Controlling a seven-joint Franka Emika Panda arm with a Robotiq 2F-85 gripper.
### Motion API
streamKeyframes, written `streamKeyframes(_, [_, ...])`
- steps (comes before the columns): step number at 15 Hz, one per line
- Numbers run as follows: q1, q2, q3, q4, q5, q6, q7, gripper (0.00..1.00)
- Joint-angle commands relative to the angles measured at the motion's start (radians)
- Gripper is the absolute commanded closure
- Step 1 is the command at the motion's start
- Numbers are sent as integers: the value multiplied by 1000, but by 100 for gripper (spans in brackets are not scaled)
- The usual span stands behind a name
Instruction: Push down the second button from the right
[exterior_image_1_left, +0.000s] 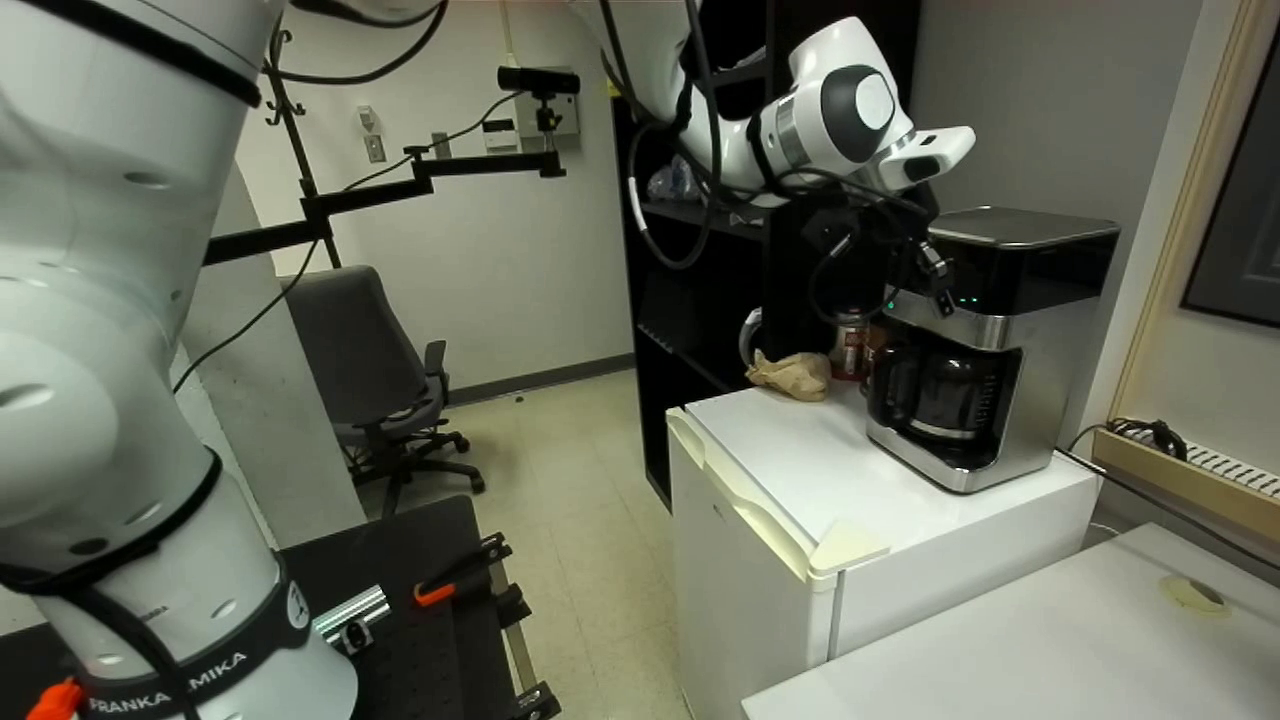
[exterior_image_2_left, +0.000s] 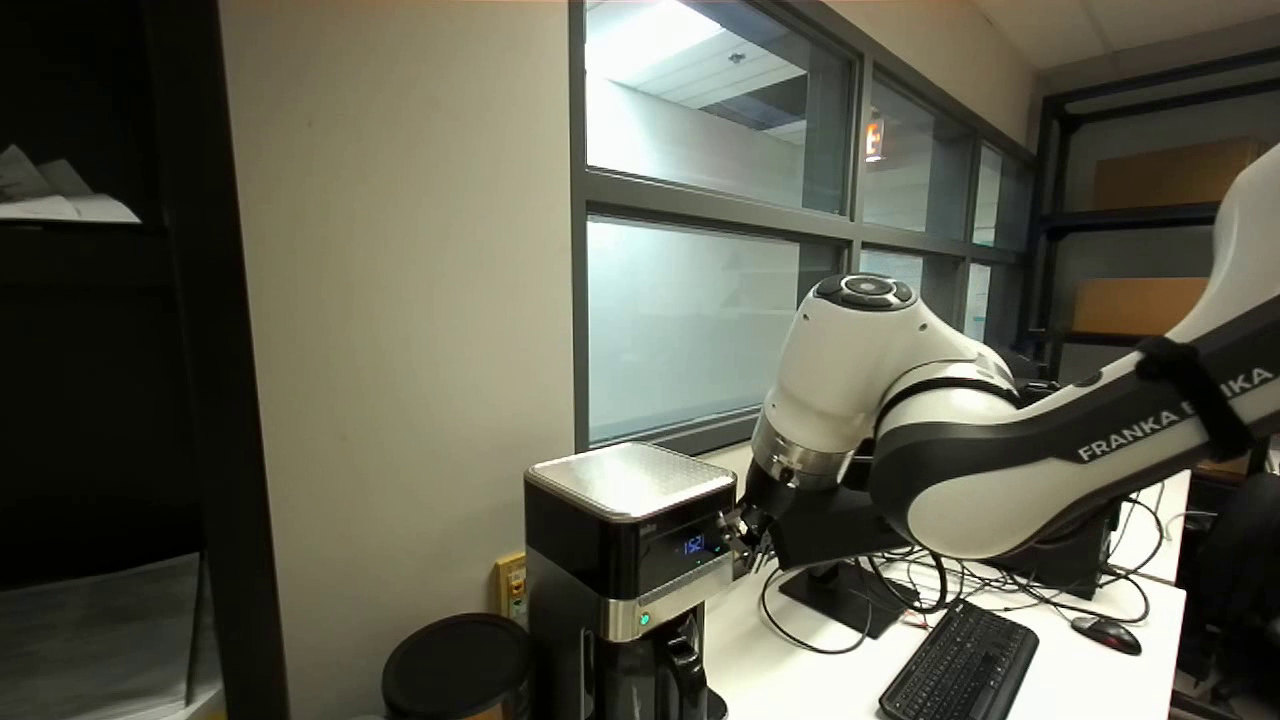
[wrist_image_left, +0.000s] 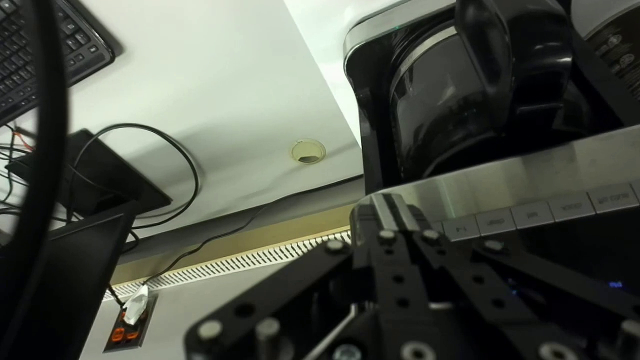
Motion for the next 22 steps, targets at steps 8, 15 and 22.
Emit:
streamKeyframes(8, [32,99,-36,131,85,-9,-9,100])
streamKeyframes(15, [24,129,-42,173,123,-21,-19,100])
streamKeyframes(22, [24,139,-42,181,138,-26,-21,100])
